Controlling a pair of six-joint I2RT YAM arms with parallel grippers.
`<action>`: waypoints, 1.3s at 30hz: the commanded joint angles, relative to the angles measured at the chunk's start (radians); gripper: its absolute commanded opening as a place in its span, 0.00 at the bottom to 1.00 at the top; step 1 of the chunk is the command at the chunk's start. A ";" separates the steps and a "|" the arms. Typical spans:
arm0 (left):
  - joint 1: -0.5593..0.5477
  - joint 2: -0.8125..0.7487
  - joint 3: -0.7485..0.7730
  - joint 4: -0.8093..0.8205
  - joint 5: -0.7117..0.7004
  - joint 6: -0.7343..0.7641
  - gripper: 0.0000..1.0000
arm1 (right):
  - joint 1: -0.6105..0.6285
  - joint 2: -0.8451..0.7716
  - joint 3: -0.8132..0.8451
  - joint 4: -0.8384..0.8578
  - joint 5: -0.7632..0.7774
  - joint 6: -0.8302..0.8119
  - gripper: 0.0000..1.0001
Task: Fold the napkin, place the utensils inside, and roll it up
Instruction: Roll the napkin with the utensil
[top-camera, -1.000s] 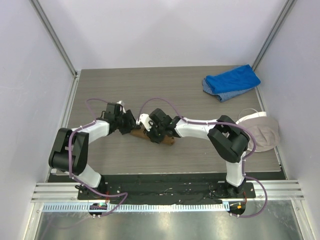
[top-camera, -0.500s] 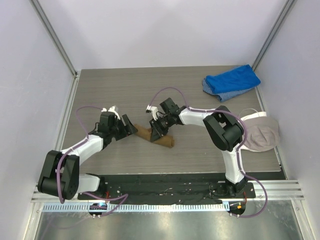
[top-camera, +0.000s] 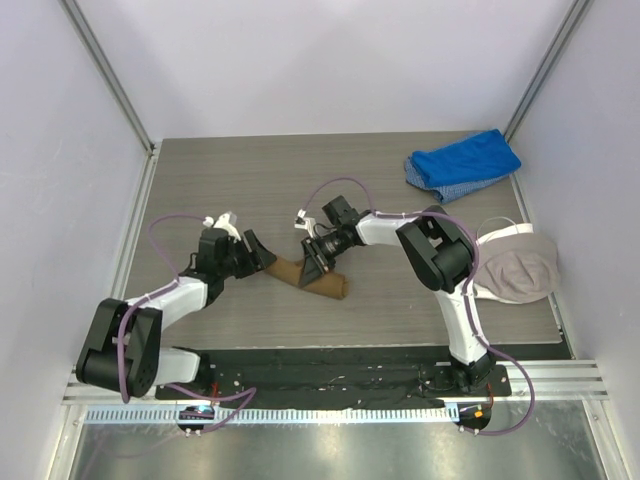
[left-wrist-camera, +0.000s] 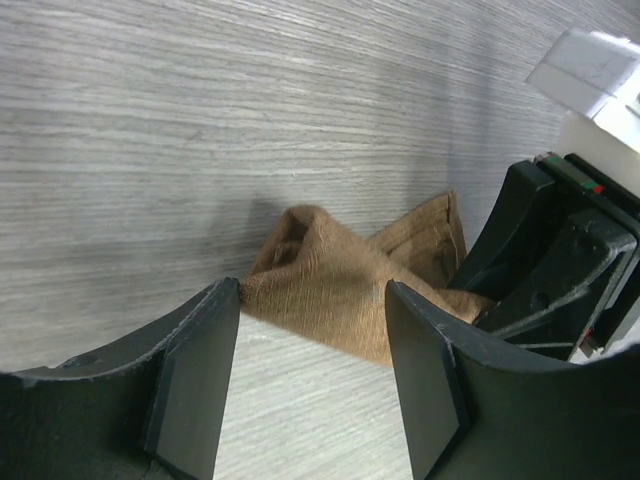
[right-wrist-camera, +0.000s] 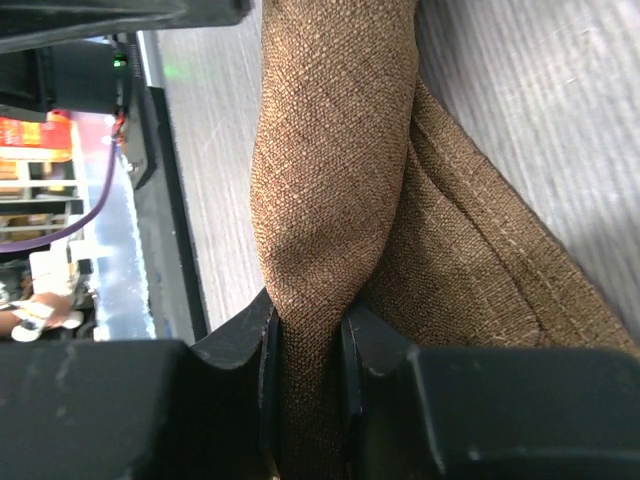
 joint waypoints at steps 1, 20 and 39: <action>-0.008 0.053 -0.019 0.166 0.019 0.026 0.62 | 0.006 0.074 -0.006 -0.082 0.059 -0.022 0.22; -0.034 0.167 -0.016 0.188 0.079 0.012 0.13 | 0.012 -0.137 0.035 -0.128 0.340 -0.014 0.60; -0.034 0.218 0.150 -0.169 0.064 0.020 0.10 | 0.321 -0.391 -0.235 0.224 1.069 -0.331 0.78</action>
